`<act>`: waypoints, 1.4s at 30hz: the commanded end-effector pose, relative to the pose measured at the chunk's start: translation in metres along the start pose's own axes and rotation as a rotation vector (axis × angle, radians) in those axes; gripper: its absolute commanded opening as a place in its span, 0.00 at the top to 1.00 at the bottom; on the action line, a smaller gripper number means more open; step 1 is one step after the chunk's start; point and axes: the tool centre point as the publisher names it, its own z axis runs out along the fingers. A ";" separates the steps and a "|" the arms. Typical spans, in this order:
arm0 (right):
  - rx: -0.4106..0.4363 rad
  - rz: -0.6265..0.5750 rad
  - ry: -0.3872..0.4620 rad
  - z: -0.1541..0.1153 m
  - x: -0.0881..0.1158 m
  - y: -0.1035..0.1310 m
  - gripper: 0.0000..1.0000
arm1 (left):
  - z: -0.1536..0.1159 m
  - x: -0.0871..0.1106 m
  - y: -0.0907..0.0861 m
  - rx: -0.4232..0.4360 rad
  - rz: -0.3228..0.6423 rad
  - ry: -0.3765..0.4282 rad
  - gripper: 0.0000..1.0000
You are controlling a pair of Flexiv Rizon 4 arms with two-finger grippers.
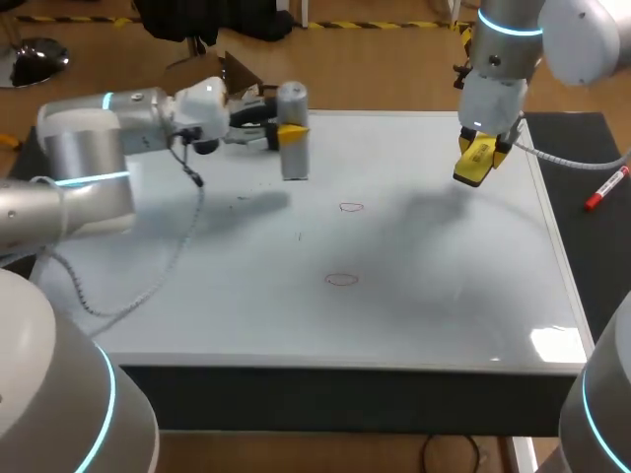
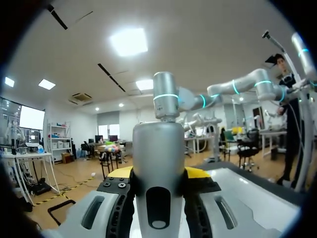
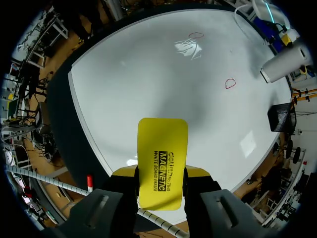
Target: Pick up the inspection probe, press it on each red-marked spot on the whiteboard one by one, put down the probe, pick up the eraser, and wipe off all the red marks.
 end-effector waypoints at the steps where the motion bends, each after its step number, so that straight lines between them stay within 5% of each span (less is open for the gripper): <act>1: 0.001 -0.002 0.002 -0.001 0.001 0.000 1.00 | -0.043 0.005 -0.014 -0.019 0.006 -0.125 1.00; 24: 0.001 -0.002 0.002 -0.001 0.001 0.000 1.00 | -0.175 -0.052 -0.022 -0.008 0.020 -0.371 1.00; 42: 0.001 -0.002 0.002 -0.001 0.001 0.000 1.00 | -0.196 -0.057 -0.020 0.001 -0.004 -0.399 1.00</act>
